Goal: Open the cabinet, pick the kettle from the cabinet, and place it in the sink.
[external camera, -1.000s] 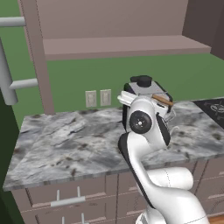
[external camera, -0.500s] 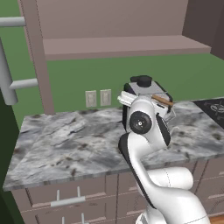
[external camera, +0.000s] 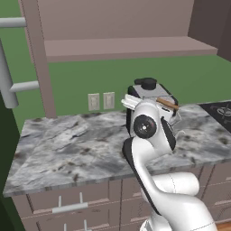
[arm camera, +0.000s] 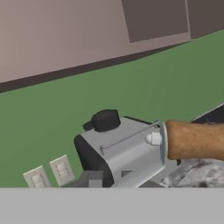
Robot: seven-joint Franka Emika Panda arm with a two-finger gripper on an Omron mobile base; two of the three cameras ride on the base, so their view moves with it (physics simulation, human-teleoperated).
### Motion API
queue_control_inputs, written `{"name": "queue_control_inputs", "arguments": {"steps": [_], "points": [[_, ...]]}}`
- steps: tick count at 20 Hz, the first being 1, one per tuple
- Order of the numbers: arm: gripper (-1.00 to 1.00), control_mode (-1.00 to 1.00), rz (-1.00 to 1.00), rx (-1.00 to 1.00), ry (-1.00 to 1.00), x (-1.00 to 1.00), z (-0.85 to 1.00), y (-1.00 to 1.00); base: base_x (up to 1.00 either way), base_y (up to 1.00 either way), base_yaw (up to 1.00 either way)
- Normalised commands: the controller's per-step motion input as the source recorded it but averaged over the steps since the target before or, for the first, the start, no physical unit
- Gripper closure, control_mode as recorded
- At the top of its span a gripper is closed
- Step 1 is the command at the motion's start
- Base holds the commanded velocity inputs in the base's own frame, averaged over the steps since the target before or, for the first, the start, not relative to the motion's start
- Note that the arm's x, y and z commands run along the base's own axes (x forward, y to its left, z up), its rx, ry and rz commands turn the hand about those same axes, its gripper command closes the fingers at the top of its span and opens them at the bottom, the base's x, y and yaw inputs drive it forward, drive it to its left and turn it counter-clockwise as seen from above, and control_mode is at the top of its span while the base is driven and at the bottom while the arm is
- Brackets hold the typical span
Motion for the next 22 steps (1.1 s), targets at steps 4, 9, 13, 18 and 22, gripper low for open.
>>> {"name": "queue_control_inputs", "arguments": {"steps": [4,9,13,18,22], "points": [[1.00,1.00,0.00,0.00,0.00,0.00,0.00,0.00,-0.23,-0.05,-0.06],[1.00,1.00,0.00,0.00,0.00,0.00,0.00,0.00,-0.52,0.00,-0.13],[1.00,1.00,0.00,0.00,0.00,0.00,0.00,0.00,-0.54,0.00,-0.09],[1.00,1.00,0.00,0.00,0.00,0.00,0.00,0.00,-0.38,0.00,-0.13],[1.00,1.00,0.00,0.00,0.00,0.00,0.00,0.00,-0.20,0.00,-0.54]]}}
